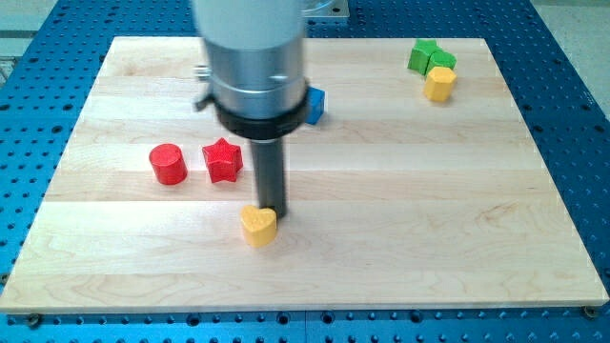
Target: Keep heart on right to red star
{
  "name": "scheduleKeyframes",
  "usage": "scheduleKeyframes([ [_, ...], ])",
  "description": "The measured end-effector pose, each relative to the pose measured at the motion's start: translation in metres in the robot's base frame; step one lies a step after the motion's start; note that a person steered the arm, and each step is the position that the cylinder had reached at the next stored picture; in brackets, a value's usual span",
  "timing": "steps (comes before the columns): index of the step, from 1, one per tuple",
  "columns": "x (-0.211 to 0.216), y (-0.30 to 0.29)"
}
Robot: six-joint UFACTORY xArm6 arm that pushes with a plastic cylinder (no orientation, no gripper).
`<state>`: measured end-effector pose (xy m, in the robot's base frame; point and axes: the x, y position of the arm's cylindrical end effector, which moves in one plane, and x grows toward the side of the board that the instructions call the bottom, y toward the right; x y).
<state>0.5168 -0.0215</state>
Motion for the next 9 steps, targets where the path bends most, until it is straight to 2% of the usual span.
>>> scheduleKeyframes([
  [1,0.03,-0.041],
  [2,0.029,-0.041],
  [3,-0.022,-0.023],
  [4,0.009,-0.113],
  [5,0.046,-0.164],
  [6,0.085,-0.124],
  [8,0.042,-0.014],
  [9,-0.001,0.034],
])
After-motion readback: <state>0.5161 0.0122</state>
